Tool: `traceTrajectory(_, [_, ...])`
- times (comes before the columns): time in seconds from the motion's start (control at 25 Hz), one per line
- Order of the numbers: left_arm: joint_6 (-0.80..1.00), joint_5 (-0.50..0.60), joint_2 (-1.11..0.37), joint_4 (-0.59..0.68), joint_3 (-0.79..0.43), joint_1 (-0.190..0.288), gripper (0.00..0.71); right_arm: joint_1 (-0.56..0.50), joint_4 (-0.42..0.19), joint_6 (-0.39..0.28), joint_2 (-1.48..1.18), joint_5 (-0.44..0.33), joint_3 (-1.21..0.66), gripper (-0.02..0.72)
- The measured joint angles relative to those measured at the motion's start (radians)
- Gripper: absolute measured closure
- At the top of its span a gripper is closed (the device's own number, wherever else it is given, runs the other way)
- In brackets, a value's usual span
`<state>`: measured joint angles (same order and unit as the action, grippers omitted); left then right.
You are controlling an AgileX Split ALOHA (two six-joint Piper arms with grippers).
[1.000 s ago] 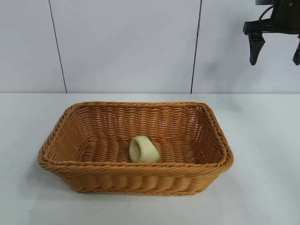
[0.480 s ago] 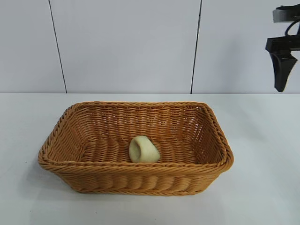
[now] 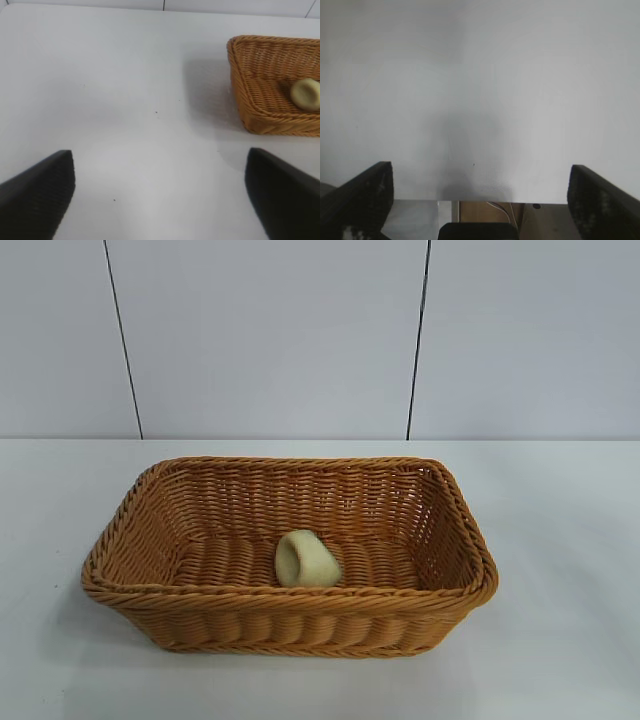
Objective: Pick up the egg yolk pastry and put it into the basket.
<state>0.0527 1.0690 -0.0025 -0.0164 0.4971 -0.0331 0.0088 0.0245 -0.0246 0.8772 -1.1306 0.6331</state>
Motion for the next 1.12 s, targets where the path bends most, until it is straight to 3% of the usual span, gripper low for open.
traceTrajectory(0.28, [0.000, 0.000, 0.000, 0.000, 0.000, 0.000, 0.043, 0.000, 0.010, 0.033, -0.367, 0.092, -0.136, 0.024])
traceTrajectory(0.68, [0.000, 0.000, 0.000, 0.000, 0.000, 0.000, 0.043, 0.000, 0.012, 0.034, -0.777, 0.104, -0.139, 0.024])
traceTrajectory(1.12, [0.000, 0.000, 0.000, 0.000, 0.000, 0.000, 0.043, 0.000, 0.011, 0.034, -0.881, 0.104, -0.139, 0.024])
